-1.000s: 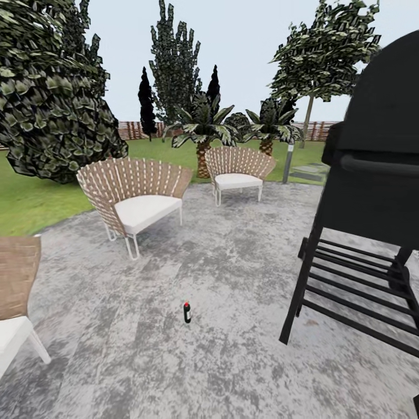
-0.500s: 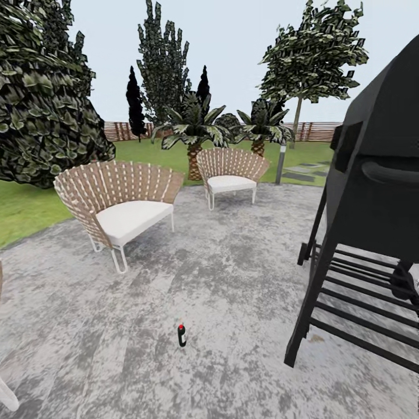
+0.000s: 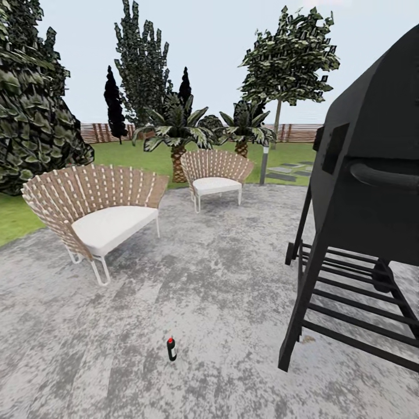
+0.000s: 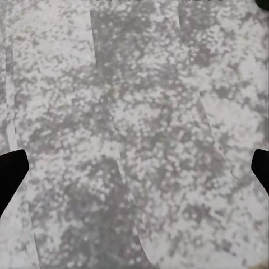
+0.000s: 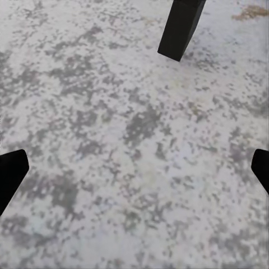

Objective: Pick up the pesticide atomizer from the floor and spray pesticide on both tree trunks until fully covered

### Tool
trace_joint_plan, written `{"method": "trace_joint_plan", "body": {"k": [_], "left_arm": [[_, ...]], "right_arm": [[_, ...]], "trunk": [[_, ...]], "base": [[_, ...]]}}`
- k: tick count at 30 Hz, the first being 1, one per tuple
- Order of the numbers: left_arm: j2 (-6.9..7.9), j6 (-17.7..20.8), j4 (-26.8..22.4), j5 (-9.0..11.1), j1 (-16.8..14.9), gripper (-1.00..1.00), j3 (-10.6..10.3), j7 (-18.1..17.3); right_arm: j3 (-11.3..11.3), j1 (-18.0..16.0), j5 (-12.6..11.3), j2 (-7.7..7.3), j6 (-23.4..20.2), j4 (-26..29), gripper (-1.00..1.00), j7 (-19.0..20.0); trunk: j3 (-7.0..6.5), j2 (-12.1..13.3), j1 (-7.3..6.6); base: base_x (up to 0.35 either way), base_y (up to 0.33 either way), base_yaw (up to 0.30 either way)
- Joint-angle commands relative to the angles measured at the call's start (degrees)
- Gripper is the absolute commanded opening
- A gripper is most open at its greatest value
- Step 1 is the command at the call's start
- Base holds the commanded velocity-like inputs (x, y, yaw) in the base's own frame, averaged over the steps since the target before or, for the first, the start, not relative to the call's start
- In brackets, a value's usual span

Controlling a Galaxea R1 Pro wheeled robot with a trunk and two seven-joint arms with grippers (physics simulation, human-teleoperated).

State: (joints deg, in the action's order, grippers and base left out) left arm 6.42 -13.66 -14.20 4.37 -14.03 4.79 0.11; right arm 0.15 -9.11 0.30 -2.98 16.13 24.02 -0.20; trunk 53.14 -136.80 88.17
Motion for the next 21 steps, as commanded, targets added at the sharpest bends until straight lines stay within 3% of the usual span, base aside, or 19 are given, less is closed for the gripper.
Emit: {"method": "trace_joint_plan", "body": {"k": [1,5,9,12,14,15,19,21], "left_arm": [[-0.03,-0.19,0.01,0.42,-0.03,1.0,-0.07,-0.01],[-0.05,-0.12,-0.68,0.41,-0.39,1.0,0.05,-0.02],[-0.46,0.36,-2.5,0.38,-2.4,1.0,0.01,-0.02],[-0.59,1.03,-4.42,0.37,-6.62,1.0,-0.16,-0.25],[-0.7,2.49,-4.97,0.32,-10.33,1.0,-0.25,-0.28],[-0.84,6.36,-5.63,0.22,-14.76,1.0,-0.3,-0.29],[-0.52,7.24,-6.16,0.2,-16.09,1.0,-0.45,-0.57],[-0.52,7.27,-6.19,0.17,-16.15,1.0,-0.53,-0.66]], "right_arm": [[0.03,-0.03,0.07,-0.01,0.16,-0.05,1.0,0.0],[0.03,-0.15,0.17,0.08,0.09,0.79,1.0,0.1],[0.12,-1.98,0.28,0.35,-0.17,5.21,1.0,0.37],[1.2,-5.44,0.67,1.12,-0.68,9.07,1.0,0.49],[3.08,-9.32,1.77,1.86,-2.25,10.76,1.0,0.53],[5.75,-16.47,3.38,3.51,-7.7,11.74,1.0,0.56],[6.62,-21.55,3.83,5.06,-10.43,12.74,1.0,0.77],[6.8,-22.27,3.95,5.15,-10.68,13.97,1.0,2.17]], "trunk": [[0.05,-0.02,-0.01],[0.04,-0.02,-0.01],[0.04,-0.02,-0.01],[0.04,-0.02,-0.01],[0.04,-0.02,-0.01],[0.04,-0.02,-0.01],[0.04,-0.02,-0.01],[0.04,-0.02,-0.01]], "base": [[0.006,0.005,-0.022],[0.003,0.002,-0.01],[0.001,0.001,-0.003],[0.0,0.0,0.0],[0.0,0.0,0.0],[0.0,0.0,0.0],[0.0,0.0,0.0],[0.028,0.0,0.0]]}}
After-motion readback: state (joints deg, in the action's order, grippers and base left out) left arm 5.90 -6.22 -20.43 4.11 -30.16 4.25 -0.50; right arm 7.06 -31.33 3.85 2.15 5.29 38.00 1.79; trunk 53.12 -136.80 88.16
